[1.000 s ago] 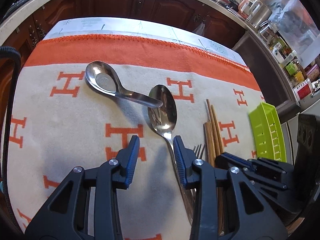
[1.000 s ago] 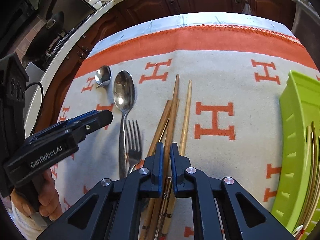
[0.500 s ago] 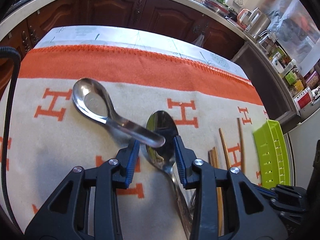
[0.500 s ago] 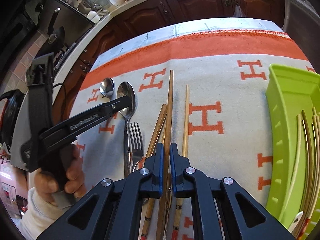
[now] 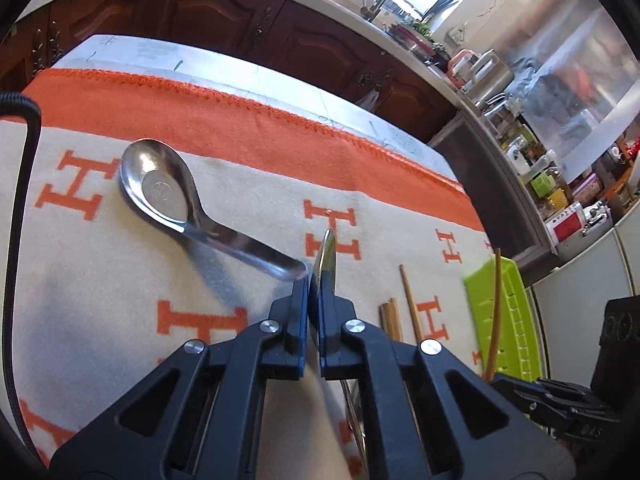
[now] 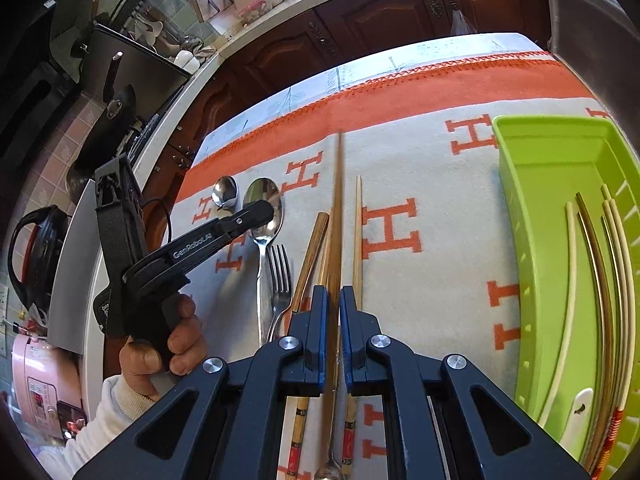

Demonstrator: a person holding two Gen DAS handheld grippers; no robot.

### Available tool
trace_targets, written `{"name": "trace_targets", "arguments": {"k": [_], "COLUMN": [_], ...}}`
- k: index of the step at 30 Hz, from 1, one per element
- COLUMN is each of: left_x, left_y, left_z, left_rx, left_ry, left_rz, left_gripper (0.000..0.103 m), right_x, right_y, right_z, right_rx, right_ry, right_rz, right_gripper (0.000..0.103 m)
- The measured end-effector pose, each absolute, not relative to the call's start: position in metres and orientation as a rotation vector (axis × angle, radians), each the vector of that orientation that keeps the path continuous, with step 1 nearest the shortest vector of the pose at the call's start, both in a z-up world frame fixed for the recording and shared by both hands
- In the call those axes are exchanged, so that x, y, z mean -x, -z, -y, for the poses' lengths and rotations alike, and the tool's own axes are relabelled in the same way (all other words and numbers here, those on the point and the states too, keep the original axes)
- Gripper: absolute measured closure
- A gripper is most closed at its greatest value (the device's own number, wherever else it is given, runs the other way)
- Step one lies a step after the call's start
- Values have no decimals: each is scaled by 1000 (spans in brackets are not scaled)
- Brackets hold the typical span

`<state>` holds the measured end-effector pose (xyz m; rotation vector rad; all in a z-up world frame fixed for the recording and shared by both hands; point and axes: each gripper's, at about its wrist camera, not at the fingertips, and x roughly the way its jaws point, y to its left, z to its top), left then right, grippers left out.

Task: Organize utensils
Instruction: 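Carry the metal spoon and wooden chopstick over the lime-green tray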

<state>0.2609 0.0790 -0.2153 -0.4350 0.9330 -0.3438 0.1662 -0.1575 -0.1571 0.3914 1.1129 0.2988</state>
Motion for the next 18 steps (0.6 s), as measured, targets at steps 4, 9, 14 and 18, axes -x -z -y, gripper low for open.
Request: {"name": "trace_targets", "arguments": {"k": [4,9,14,18], "left_x": [-242,-205,-161,-130], "left_y": [191,153,112,88], "left_z": [-82,-81,-67,-53], "left_rx": [421,425,374,345], "left_ry": [383,428,457,463], "left_rz": [-891,-850,-823,-835], "left_gripper": [101,101,101,101], "right_x": [-153,-131,-104,-81], "right_y": [150,137,116,94], "right_z": [166,174,179,184], "right_rx": [-405,-411,-420,-406], "right_ry": [-304,-306,-319,-325], "right_rz": [-1094,-1059,-1020,-982], "right_gripper": [97,97,97,98]}}
